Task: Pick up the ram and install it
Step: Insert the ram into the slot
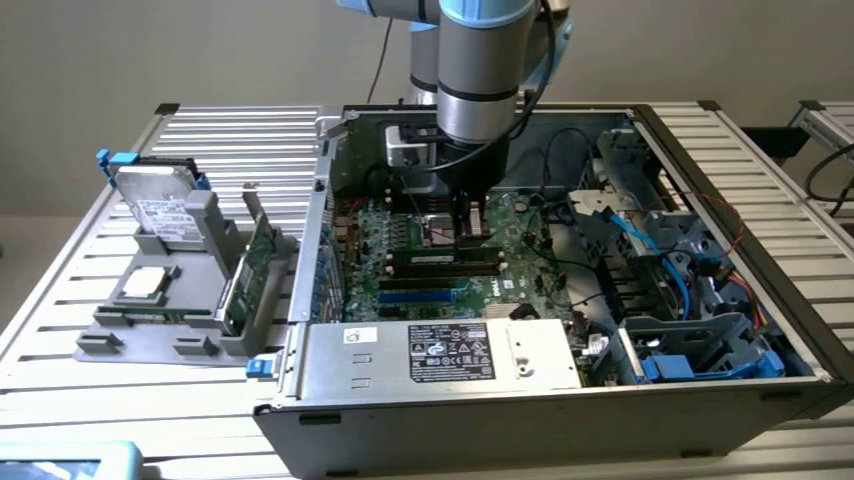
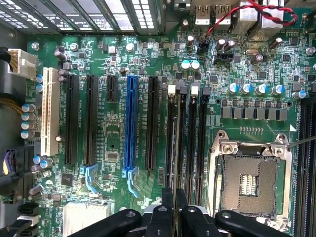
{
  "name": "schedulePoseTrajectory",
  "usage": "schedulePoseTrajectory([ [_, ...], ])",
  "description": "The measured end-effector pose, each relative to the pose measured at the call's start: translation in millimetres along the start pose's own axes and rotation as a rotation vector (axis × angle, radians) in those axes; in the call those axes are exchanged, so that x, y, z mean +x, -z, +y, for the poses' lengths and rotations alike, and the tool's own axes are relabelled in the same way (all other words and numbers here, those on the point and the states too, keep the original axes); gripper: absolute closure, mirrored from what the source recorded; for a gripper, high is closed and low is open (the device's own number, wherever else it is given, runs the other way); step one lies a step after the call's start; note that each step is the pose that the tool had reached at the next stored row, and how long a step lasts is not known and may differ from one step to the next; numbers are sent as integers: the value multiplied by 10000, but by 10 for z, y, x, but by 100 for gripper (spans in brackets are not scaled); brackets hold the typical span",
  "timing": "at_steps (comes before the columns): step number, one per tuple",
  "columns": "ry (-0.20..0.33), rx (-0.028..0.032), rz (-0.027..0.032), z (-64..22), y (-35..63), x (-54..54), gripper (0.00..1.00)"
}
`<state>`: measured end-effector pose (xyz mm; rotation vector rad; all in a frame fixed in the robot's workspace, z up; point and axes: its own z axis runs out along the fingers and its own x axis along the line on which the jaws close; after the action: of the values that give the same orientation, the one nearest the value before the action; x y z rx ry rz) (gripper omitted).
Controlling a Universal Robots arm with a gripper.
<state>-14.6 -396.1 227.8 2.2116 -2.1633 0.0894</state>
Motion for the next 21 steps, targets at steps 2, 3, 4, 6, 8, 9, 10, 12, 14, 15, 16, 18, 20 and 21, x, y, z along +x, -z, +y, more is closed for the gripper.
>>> schedulePoseTrajectory([
  [2,-2,1,-2,0,-1,0,86],
  [3,-1,1,-3,0,-2,1,86],
  [4,0,1,-3,-1,-2,2,86],
  [6,0,1,-3,0,-2,10,86],
  [8,0,0,-1,0,-2,14,86],
  [9,0,0,-1,0,-2,14,86],
  [10,0,0,-1,-1,-2,15,86],
  [12,1,1,-2,0,-2,17,86],
  [14,1,0,-2,0,-2,17,86],
  [15,2,1,-2,0,-3,19,86],
  [16,3,1,-1,0,-3,21,86],
  [18,4,1,-1,0,-3,23,86],
  [20,8,0,0,0,-3,28,86],
  [21,7,0,1,-1,-4,28,86],
])
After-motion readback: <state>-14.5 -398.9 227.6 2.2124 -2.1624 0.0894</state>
